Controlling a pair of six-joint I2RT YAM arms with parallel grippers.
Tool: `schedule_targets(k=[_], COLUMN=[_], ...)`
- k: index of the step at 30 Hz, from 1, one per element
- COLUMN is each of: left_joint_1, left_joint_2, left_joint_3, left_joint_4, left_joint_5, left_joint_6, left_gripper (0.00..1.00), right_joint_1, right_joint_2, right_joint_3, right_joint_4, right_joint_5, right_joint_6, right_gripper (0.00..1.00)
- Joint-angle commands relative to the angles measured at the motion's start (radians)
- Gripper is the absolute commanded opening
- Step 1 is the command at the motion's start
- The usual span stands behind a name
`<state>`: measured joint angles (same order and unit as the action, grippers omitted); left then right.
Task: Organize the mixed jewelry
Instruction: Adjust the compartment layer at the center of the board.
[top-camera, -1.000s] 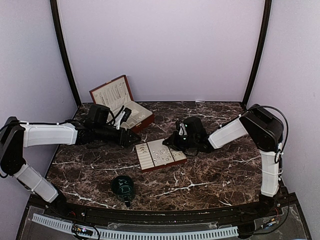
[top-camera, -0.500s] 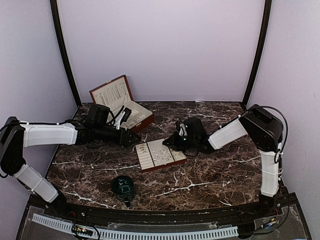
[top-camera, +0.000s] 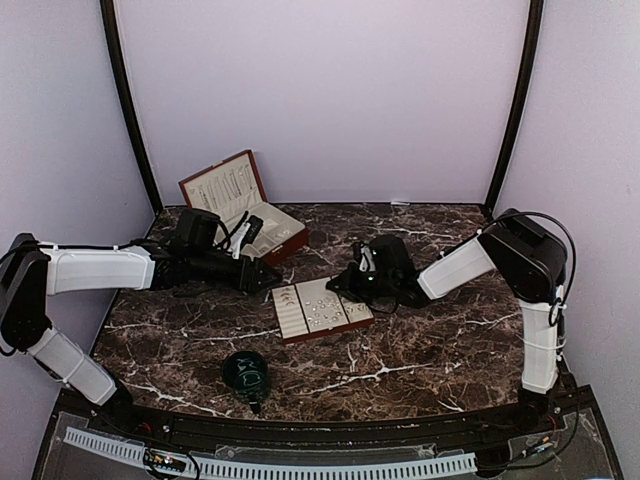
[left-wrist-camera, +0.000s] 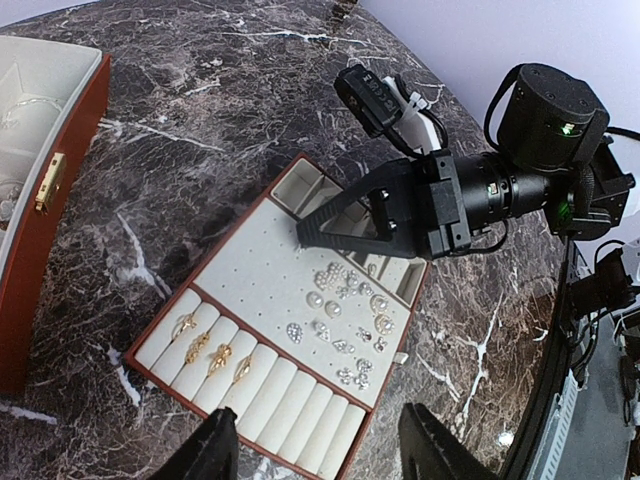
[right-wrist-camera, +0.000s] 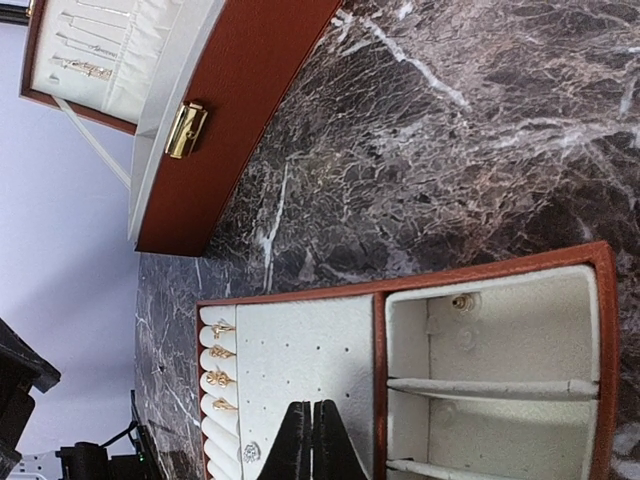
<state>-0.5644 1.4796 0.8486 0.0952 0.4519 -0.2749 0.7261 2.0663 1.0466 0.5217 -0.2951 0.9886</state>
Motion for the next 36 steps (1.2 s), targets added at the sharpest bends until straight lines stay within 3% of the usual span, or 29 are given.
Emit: schedule_targets(k=[1,36], left_joint_1=[0.006,0.006], left_joint_2=[-0.015,-0.033], left_joint_3=[0.02,0.018], left_joint_4=[-0.005,-0.003], left_joint_5=[0.01,0.01], left_joint_6=[0.002,0.0], left_gripper=[0.57,0.57], right_joint_1=[-0.016,-0.02], right_joint_2=[-0.036,-0.121], right_joint_3=[-0.019,-0.026], right_joint_4=[-0.016,-0.198], right_joint_5=[0.029,0.077], right_joint_6=[-0.028,-0.157], right_gripper=[0.02,0.07])
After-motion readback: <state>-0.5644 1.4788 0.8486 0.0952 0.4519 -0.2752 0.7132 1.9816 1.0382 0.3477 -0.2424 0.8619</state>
